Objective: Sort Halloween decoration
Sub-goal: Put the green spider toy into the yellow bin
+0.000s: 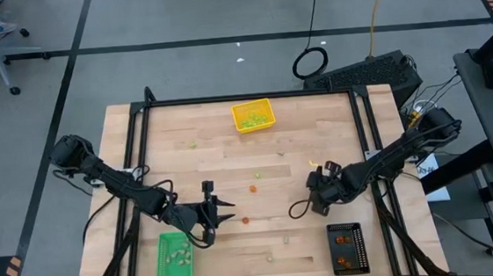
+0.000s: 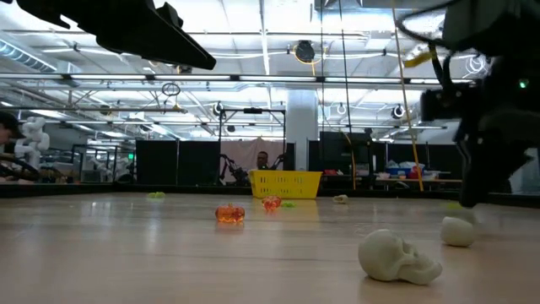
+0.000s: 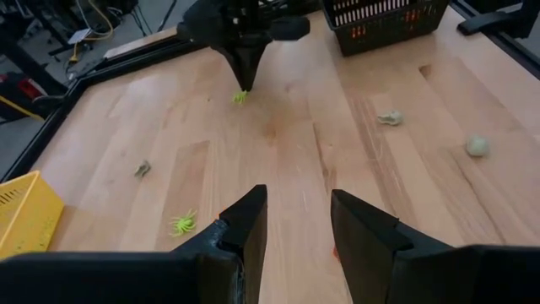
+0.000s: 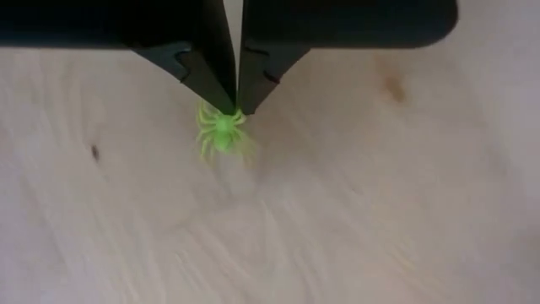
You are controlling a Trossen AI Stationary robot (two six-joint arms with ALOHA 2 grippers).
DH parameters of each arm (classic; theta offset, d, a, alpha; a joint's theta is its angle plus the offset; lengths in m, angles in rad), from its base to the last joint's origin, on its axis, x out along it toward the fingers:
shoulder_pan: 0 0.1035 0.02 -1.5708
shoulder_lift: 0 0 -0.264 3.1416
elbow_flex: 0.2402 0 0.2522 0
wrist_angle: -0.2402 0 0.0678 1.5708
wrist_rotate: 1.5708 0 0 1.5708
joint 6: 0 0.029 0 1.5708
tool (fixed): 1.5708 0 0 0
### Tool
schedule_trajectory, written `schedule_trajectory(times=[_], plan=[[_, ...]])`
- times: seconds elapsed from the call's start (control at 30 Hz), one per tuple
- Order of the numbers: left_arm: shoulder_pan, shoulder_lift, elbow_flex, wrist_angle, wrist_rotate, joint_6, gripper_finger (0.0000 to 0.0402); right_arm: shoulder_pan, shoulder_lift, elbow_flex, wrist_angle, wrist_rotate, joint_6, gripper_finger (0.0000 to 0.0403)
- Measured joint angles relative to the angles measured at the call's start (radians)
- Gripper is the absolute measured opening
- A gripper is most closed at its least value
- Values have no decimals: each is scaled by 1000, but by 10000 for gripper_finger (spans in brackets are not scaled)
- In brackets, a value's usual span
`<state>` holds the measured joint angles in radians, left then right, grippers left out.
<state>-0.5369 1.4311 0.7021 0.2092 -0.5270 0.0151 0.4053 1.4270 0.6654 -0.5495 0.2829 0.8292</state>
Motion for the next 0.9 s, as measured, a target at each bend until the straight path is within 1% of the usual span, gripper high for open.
schedule_trajectory(times=[0.1,0.2,0.27,0.37,0.43,0.5,0.63,0.73,0.9], plan=[[0,0,0,0,0,0,132,2,-32,24,4,14,-37,0],[0,0,0,0,0,0,132,12,-66,44,14,57,-84,0],[0,0,0,0,0,0,132,22,-93,46,50,92,-115,0],[0,0,0,0,0,0,132,41,-119,46,128,177,-185,0],[0,0,0,0,0,0,132,56,-123,46,193,261,-266,0],[0,0,0,0,0,0,132,72,-122,46,262,357,-383,0],[0,0,0,0,0,0,132,92,-114,46,384,521,-675,0],[0,0,0,0,-1,19,132,94,-115,46,456,578,-868,0],[10,0,0,2,-10,47,132,94,-115,46,519,608,-1151,0]])
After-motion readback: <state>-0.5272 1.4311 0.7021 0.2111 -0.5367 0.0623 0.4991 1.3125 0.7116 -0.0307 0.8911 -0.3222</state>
